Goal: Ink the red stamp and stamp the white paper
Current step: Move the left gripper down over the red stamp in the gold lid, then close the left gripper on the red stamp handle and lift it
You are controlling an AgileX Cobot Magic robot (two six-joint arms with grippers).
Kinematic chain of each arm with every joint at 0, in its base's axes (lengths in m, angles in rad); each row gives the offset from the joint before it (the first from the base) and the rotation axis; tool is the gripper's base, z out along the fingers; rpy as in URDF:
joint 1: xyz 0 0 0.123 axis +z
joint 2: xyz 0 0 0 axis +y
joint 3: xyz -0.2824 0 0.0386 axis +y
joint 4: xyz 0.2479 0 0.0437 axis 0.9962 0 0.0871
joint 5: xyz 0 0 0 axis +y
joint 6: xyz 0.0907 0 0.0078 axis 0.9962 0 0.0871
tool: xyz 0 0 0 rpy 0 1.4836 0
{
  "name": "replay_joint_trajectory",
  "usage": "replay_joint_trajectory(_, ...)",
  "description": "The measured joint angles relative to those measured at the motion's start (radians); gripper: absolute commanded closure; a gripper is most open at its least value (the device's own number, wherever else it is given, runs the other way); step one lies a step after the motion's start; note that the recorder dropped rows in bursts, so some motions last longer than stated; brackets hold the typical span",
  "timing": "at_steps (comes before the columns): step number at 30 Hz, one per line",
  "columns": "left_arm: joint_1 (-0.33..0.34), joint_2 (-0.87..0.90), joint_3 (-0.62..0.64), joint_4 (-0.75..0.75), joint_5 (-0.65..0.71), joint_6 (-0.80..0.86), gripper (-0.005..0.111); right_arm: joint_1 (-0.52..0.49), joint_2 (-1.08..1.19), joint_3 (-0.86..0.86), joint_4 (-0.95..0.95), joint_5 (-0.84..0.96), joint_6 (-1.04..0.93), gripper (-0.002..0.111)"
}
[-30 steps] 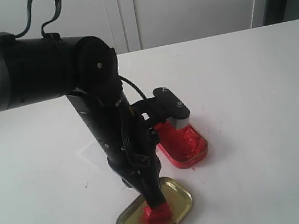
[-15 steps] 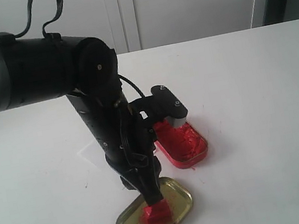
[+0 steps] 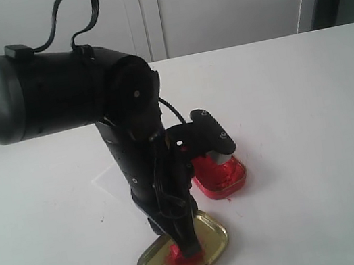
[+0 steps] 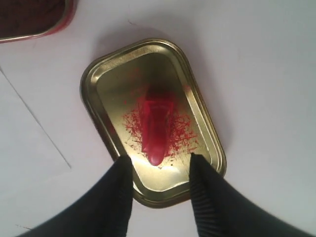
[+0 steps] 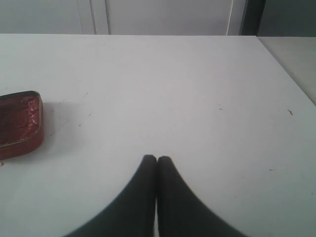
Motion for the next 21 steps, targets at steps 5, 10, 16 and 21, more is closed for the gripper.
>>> replay_joint_trajectory(5,0.000,0.040,-0.004,0.024,0.009,-0.024,0.063,0.000,0.000,0.000,0.000,0.000,0.000,0.108)
replay_joint_trajectory(10,0.000,0.093,-0.004,0.034,-0.003,-0.025,0.063,0.000,0.000,0.000,0.000,0.000,0.000,0.108)
replay_joint_trajectory(16,0.000,0.102,-0.004,0.038,-0.042,-0.025,0.063,0.000,0.000,0.000,0.000,0.000,0.000,0.108)
replay_joint_trajectory(21,0.000,0.136,-0.004,0.015,-0.066,-0.025,0.063,0.000,0.000,0.000,0.000,0.000,0.000,0.108)
